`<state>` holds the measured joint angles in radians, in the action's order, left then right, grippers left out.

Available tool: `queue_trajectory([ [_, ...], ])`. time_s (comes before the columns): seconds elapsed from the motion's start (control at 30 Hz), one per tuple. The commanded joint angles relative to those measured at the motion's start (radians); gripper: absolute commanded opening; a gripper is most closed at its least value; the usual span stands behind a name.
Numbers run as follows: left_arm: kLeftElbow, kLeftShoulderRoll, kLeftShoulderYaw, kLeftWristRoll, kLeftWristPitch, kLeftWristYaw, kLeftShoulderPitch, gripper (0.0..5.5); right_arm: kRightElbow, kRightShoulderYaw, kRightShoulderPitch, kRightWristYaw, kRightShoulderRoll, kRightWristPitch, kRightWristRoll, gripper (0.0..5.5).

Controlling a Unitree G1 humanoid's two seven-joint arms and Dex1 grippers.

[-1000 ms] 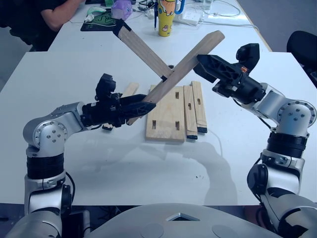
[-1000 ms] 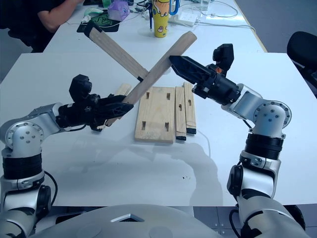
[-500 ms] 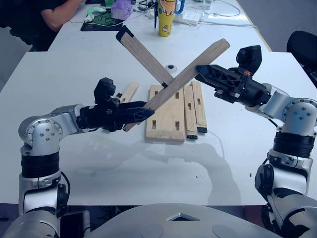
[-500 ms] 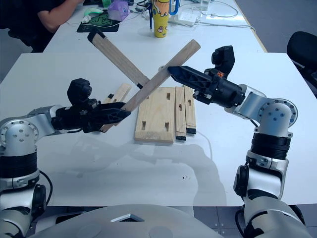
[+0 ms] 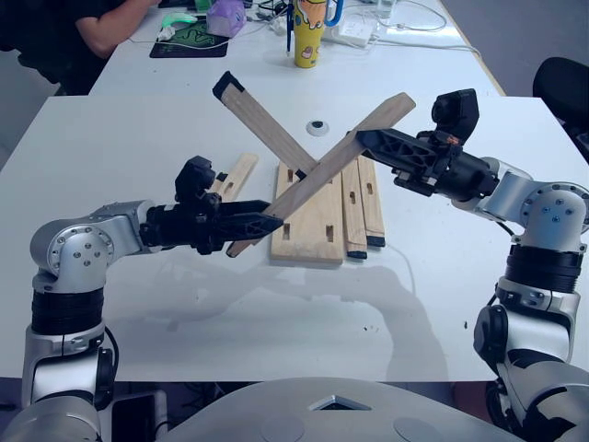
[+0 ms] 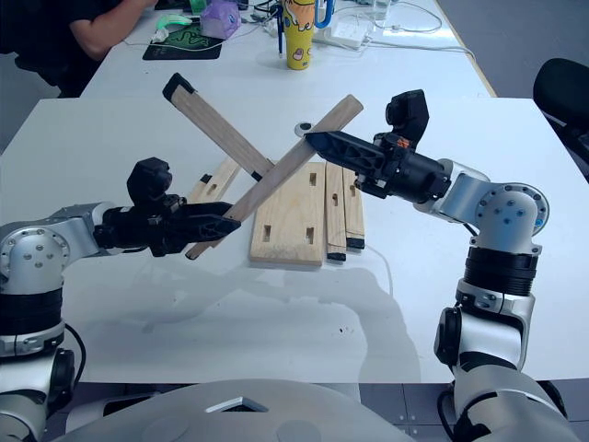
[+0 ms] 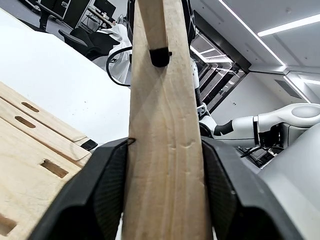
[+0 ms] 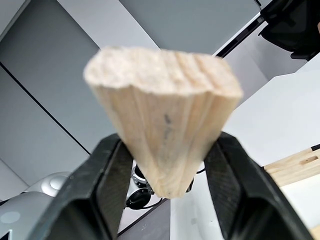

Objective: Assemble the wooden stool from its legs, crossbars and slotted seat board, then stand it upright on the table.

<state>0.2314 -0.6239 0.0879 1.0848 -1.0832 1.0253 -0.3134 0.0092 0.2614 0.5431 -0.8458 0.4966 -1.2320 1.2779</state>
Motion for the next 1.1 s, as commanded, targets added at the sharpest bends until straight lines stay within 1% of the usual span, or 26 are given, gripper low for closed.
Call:
queue_trajectory([
  [0.03,-0.019,0.043,0.056,0.011,0.032,-0.075,-0.002,2.7,0.01,0.006,-0.009,0.018,0.016,0.057,-0.064,2.07],
  [0.17,-0.004,0.085,0.122,0.05,0.044,-0.148,0.071,3.29,0.022,-0.011,-0.027,-0.032,0.059,0.086,-0.128,2.07],
  [0.23,0.007,0.086,0.149,0.066,0.048,-0.162,0.106,3.57,0.028,-0.015,-0.04,-0.081,0.112,0.09,-0.161,2.07],
  [0.3,0.022,0.078,0.171,0.056,0.068,-0.171,0.141,3.61,0.055,-0.023,-0.045,-0.152,0.194,0.104,-0.211,2.07],
  [0.37,0.047,0.07,0.164,0.019,0.1,-0.169,0.176,3.61,0.103,-0.018,-0.026,-0.212,0.26,0.115,-0.245,2.07],
  [0.4,0.062,0.073,0.149,0.0,0.117,-0.165,0.195,3.61,0.134,-0.017,-0.009,-0.246,0.293,0.13,-0.267,2.07],
  [0.5,0.08,0.054,-0.005,-0.176,0.215,-0.13,0.258,3.61,0.206,-0.036,0.039,-0.367,0.376,0.194,-0.331,2.07],
  [0.57,0.078,0.057,-0.084,-0.26,0.272,-0.119,0.281,3.61,0.253,-0.073,0.069,-0.447,0.411,0.245,-0.388,2.07],
  [0.7,0.076,0.083,-0.135,-0.315,0.331,-0.11,0.292,3.61,0.335,-0.156,0.137,-0.56,0.399,0.349,-0.488,2.07],
  [0.87,0.042,0.093,-0.166,-0.344,0.357,-0.093,0.256,3.61,0.434,-0.204,0.187,-0.64,0.322,0.449,-0.56,2.07],
  [0.97,0.034,0.096,-0.19,-0.369,0.364,-0.09,0.239,3.61,0.494,-0.23,0.217,-0.676,0.299,0.498,-0.608,2.07],
  [1.1,0.034,0.11,-0.183,-0.35,0.352,-0.09,0.235,3.61,0.591,-0.264,0.291,-0.737,0.287,0.552,-0.675,2.07],
])
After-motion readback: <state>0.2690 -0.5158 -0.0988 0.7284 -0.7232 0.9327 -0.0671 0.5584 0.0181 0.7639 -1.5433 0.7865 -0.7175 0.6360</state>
